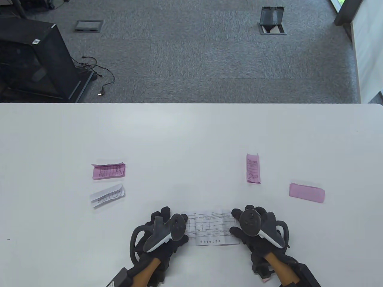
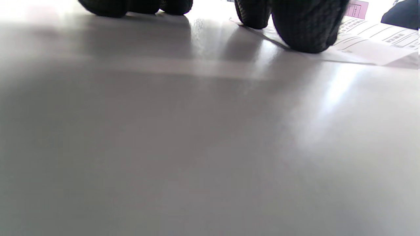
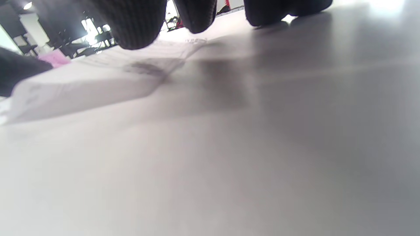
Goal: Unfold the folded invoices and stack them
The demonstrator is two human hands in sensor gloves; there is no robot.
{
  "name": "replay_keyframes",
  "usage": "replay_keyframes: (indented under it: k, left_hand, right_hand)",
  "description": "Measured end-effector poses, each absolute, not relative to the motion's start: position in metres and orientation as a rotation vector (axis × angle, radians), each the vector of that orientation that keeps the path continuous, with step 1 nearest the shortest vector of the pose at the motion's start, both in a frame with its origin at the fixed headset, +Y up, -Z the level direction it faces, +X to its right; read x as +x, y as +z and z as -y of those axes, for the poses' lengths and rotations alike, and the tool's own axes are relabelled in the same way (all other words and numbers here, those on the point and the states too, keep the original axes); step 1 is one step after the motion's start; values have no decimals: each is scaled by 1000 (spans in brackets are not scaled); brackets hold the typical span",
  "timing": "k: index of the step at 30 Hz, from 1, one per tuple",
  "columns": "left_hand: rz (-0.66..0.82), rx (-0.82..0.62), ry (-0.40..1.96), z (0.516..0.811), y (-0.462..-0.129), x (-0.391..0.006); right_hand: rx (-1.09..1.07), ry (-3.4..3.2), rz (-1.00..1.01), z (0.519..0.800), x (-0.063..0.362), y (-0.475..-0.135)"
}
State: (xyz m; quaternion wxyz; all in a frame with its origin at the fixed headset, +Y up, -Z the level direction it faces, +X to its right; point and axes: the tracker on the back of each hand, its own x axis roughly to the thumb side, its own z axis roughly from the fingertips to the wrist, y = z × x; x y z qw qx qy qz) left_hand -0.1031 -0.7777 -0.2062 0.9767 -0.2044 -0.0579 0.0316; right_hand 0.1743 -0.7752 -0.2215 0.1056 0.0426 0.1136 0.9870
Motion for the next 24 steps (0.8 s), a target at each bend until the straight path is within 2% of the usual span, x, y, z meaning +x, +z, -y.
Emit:
replay_keyframes:
  k: [10,20,24]
  left_hand:
    - [121,-409,62,778,-206,-103]
    - [125,-402,61,778,-206,-101]
    - [127,-397,63,778,-206,-100]
  right_hand:
    - [73,3039,-401,780,157,-222]
    - [97,3034,-358,778,150,-220]
    - [35,2965,-367,780,149,-220]
